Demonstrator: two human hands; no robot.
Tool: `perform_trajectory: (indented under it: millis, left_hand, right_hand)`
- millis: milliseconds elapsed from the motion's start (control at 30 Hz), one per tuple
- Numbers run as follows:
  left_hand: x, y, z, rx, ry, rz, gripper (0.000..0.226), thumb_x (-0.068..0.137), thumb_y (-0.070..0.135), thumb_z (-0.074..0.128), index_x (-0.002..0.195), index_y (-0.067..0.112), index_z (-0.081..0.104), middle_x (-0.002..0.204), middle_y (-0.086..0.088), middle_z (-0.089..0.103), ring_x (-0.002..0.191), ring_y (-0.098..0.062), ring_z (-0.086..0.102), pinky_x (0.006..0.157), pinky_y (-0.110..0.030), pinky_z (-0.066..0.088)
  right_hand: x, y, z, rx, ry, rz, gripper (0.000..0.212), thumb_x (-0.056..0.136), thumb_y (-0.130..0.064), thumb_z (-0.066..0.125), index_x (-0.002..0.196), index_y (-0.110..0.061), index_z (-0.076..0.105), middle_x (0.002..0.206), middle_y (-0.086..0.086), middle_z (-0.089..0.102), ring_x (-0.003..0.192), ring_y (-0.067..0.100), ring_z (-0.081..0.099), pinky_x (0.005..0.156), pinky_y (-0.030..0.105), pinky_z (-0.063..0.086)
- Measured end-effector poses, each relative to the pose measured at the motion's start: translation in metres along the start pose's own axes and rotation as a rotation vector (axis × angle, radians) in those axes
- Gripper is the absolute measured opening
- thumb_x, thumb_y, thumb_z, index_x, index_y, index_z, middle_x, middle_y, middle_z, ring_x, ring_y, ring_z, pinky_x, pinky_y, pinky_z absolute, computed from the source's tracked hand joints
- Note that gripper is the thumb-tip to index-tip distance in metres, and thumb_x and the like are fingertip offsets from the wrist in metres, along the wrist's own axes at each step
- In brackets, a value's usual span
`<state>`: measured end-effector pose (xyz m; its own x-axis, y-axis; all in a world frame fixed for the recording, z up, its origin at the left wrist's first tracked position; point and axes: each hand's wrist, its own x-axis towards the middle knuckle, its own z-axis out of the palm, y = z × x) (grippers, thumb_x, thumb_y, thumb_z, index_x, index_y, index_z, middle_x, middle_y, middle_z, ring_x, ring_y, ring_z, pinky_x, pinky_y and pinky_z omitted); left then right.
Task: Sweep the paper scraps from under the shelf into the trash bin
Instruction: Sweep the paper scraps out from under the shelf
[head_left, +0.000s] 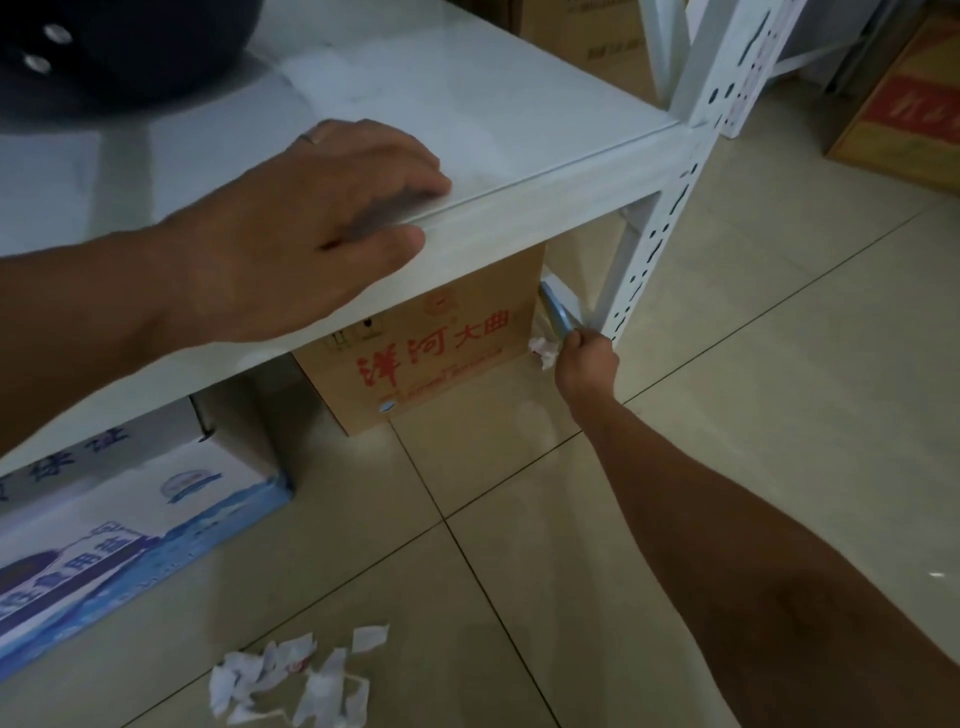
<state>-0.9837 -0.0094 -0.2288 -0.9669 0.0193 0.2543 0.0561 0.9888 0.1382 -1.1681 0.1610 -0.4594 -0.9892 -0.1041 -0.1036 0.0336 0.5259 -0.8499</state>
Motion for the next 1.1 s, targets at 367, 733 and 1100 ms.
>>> perform_trajectory:
  millis: [367, 733, 1100]
  left_hand:
    - [0.0, -0.006, 0.001, -0.064, 0.018, -0.008, 0.053, 0.091, 0.05, 0.033, 0.136, 0.028, 0.049, 0.141, 0.009, 0.048, 0.133, -0.014, 0.039, 0.104, -0.041, 0.037]
    - [0.002, -0.01, 0.003, -0.069, 0.011, -0.019, 0.049, 0.09, 0.048, 0.037, 0.137, 0.037, 0.047, 0.141, 0.017, 0.044, 0.13, -0.002, 0.035, 0.102, -0.028, 0.029]
    - [0.001, -0.003, 0.001, -0.132, 0.038, -0.005, 0.051, 0.093, 0.044, 0.035, 0.135, 0.022, 0.053, 0.135, 0.007, 0.053, 0.129, -0.012, 0.043, 0.103, -0.032, 0.034]
  right_hand:
    - [-0.005, 0.014, -0.011, -0.14, -0.096, 0.094, 0.028, 0.089, -0.019, 0.043, 0.08, 0.0, 0.061, 0.082, 0.017, 0.062, 0.077, 0.034, 0.059, 0.065, 0.037, 0.046]
    - [0.016, -0.01, 0.013, 0.195, -0.116, 0.153, 0.03, 0.094, -0.014, 0.038, 0.07, -0.01, 0.057, 0.073, 0.016, 0.066, 0.069, 0.035, 0.067, 0.056, 0.036, 0.06]
    - [-0.005, 0.015, -0.025, -0.087, -0.041, 0.037, 0.036, 0.087, -0.024, 0.042, 0.073, 0.001, 0.064, 0.071, 0.027, 0.067, 0.065, 0.043, 0.066, 0.065, 0.053, 0.057]
